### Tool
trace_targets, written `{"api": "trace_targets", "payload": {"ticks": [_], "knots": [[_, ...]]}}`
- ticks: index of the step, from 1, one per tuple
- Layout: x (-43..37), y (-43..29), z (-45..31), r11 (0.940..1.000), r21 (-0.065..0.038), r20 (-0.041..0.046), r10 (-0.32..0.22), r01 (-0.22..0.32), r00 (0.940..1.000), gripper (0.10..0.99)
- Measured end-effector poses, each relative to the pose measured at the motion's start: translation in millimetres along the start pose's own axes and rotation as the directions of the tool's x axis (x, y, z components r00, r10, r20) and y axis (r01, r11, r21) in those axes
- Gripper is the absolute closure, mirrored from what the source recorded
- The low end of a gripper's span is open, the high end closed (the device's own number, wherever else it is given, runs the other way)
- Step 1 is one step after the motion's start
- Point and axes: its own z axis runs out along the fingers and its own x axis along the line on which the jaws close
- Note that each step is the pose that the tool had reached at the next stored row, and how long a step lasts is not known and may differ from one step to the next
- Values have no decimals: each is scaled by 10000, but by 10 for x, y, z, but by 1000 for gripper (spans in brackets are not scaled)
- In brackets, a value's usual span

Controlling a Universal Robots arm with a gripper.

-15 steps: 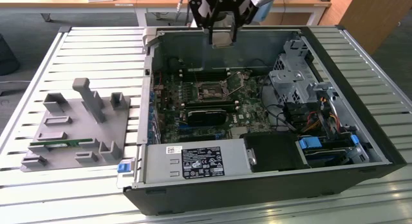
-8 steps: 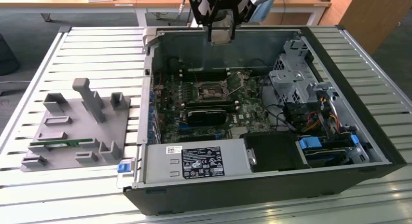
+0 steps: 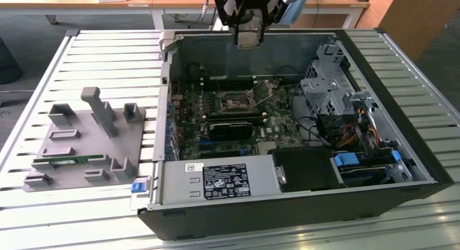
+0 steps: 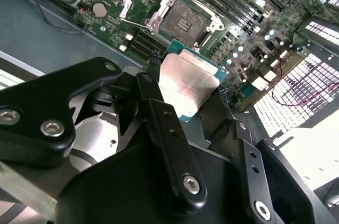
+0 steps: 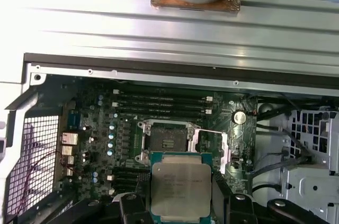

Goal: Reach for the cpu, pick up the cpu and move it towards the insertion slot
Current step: 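Pick up the cpu and move it towards the insertion slot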

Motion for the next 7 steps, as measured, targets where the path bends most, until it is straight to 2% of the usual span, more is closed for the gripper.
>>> {"api": "trace_targets", "payload": {"ticks": [7], "knots": [[-1, 0, 1, 10000, -1, 1, -2, 2, 10000, 545]]}}
